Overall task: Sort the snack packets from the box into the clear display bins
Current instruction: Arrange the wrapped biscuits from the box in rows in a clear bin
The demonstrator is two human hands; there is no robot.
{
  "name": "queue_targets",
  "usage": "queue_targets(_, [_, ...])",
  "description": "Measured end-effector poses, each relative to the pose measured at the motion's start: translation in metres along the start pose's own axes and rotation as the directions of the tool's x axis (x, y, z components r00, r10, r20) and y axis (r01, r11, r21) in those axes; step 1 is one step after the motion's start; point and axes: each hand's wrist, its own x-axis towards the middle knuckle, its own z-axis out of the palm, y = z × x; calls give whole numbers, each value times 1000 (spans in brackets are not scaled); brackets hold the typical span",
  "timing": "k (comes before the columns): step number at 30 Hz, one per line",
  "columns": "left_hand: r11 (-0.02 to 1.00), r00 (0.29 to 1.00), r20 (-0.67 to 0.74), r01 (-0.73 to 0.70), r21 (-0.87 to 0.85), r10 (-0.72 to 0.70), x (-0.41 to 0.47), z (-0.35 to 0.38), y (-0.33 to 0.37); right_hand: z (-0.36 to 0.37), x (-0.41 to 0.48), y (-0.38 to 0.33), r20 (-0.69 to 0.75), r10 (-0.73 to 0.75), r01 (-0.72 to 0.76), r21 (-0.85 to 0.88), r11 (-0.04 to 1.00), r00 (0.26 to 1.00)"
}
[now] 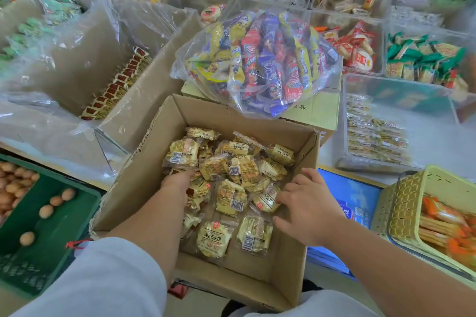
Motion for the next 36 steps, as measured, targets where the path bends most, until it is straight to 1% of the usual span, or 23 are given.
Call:
queue_targets(5, [998,1000,18,-16,-54,17,-2,1,0,-1,0,1,1,-10,10,5,1000,1000])
queue_targets(10, [990,995,-3,-96,-103,96,-25,-10,-7,0,0,2,-28,-34,34,22,999,999])
queue_targets(12, [981,992,-16,-123,-150,122,-42,-19,-12,1,0,3,-41,-44,45,33,998,998])
queue_targets(15, [952,990,-13,-139,-273,141,-78,-35,-24,3,1,5,-35,-61,62,34,997,998])
queue_targets(17, [906,979,15,-181,-383,202,-107,-45,-35,4,2,7,-33,-77,78,35,996,996])
queue_targets(19, [851,954,45,-244,-465,298,-135,-50,-47,2,2,8,-25,-95,96,57,994,995])
queue_targets(21, [807,914,56,-323,-495,401,-161,-49,-58,-1,0,10,-20,-122,123,111,986,992])
queue_targets(22, [789,896,59,-355,-501,440,-173,-45,-63,-4,0,12,-21,-137,139,171,975,990])
queue_targets(23, [776,881,59,-381,-503,470,-183,-40,-67,-8,-1,14,-28,-153,155,268,951,988])
queue_targets(24, [768,868,60,-401,-499,493,-194,-34,-69,-14,-1,18,-39,-166,168,393,904,985])
queue_targets(26, [767,843,77,-441,-466,532,-214,-16,-72,-26,-2,27,-65,-189,187,636,748,980])
queue_targets(27, [766,825,92,-468,-440,557,-226,-5,-71,-33,-3,33,-85,-204,202,715,670,975])
queue_targets(28, [765,805,111,-498,-410,583,-237,6,-71,-39,-6,40,-111,-221,226,757,613,969])
queue_targets(29, [764,784,138,-524,-376,606,-249,17,-69,-44,-9,47,-141,-239,258,771,583,961])
queue_targets(30, [764,762,173,-549,-340,625,-260,28,-67,-49,-13,56,-174,-259,297,763,574,950])
queue_targets(33, [774,713,302,-572,-272,633,-288,61,-62,-55,-25,84,-248,-319,397,699,595,915])
queue_targets(36, [788,687,387,-557,-263,614,-310,95,-59,-53,-39,113,-266,-332,420,690,590,905])
